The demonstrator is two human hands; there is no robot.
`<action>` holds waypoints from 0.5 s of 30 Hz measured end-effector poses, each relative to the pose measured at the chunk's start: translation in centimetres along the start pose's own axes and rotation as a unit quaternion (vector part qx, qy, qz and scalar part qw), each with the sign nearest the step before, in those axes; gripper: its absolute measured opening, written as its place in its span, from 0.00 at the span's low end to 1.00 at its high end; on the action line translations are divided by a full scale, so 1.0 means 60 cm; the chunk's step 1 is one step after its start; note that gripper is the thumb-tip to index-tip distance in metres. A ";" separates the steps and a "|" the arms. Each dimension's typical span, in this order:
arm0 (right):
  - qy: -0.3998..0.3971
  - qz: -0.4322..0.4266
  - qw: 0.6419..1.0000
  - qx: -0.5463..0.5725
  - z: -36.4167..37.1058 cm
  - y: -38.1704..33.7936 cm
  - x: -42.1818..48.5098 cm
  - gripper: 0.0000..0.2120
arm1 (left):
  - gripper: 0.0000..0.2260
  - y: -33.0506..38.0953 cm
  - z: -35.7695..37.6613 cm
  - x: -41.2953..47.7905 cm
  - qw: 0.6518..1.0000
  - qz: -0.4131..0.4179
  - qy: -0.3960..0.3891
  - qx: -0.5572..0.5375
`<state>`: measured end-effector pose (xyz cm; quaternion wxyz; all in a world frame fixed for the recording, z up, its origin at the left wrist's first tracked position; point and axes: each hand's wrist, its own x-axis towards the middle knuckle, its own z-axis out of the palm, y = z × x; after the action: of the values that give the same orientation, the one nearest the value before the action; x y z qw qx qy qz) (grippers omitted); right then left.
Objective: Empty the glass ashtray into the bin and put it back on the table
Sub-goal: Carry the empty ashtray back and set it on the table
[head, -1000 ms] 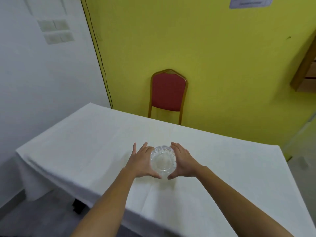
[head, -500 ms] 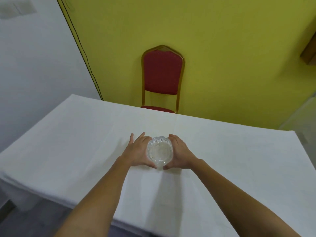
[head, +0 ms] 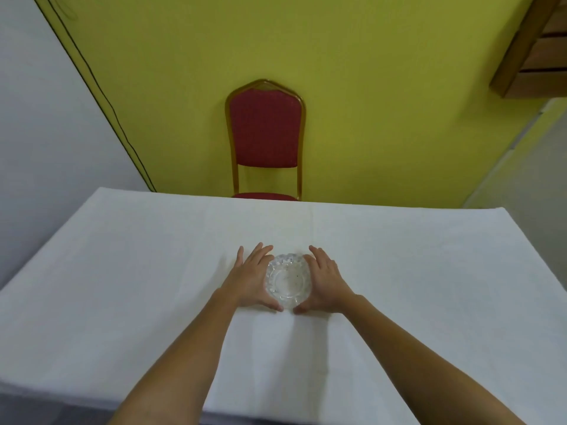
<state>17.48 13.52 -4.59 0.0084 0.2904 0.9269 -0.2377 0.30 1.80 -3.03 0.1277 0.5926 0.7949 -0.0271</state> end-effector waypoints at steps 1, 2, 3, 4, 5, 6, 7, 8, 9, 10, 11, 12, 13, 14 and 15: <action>-0.002 0.008 1.000 0.001 0.003 -0.004 -0.001 0.59 | 0.55 -0.004 0.001 0.000 1.000 0.005 -0.001 0.004; -0.002 0.016 1.000 0.004 0.005 -0.007 -0.001 0.59 | 0.55 -0.007 0.000 -0.001 1.000 0.009 -0.001 0.005; 0.000 0.023 1.000 0.004 0.007 -0.011 -0.001 0.59 | 0.55 -0.011 0.000 0.000 1.000 0.015 0.000 0.006; 0.001 0.030 1.000 0.002 0.008 -0.015 -0.001 0.59 | 0.55 -0.015 -0.001 0.001 1.000 0.021 0.001 0.009; 0.001 0.035 0.999 -0.003 0.008 -0.018 0.000 0.60 | 0.55 -0.018 -0.002 0.002 1.000 0.024 0.002 0.013; 0.001 0.040 0.999 -0.007 0.010 -0.021 0.001 0.60 | 0.55 -0.022 -0.004 0.003 0.999 0.027 0.002 0.016; 0.001 0.046 0.999 -0.011 0.011 -0.024 0.003 0.60 | 0.54 -0.026 -0.004 0.004 0.999 0.030 0.001 0.019; 0.000 0.052 0.999 -0.014 0.014 -0.027 0.004 0.60 | 0.54 -0.030 -0.005 0.005 0.999 0.032 -0.003 0.021; -0.003 0.057 0.998 -0.018 0.016 -0.029 0.004 0.60 | 0.54 -0.032 -0.006 0.005 0.999 0.035 -0.006 0.024; -0.008 0.063 0.998 -0.022 0.017 -0.030 0.004 0.61 | 0.54 -0.033 -0.006 0.006 0.999 0.036 -0.009 0.024; -0.015 0.071 0.997 -0.027 0.018 -0.031 0.005 0.61 | 0.54 -0.035 -0.007 0.006 0.999 0.039 -0.011 0.024; -0.025 0.080 0.996 -0.033 0.017 -0.033 0.005 0.62 | 0.54 -0.036 -0.006 0.006 0.999 0.041 -0.012 0.022; -0.035 0.089 0.995 -0.040 0.016 -0.034 0.006 0.63 | 0.54 -0.036 -0.006 0.006 0.999 0.041 -0.014 0.021; -0.048 0.098 0.993 -0.047 0.013 -0.036 0.007 0.63 | 0.54 -0.037 -0.007 0.006 0.999 0.040 -0.019 0.022; -0.061 0.102 0.991 -0.056 0.011 -0.038 0.008 0.64 | 0.54 -0.037 -0.005 0.006 0.999 0.040 -0.024 0.023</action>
<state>15.78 11.87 -4.27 0.1054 0.3676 0.9019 -0.2008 -1.94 1.56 -3.05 0.1340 0.6255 0.7667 -0.0547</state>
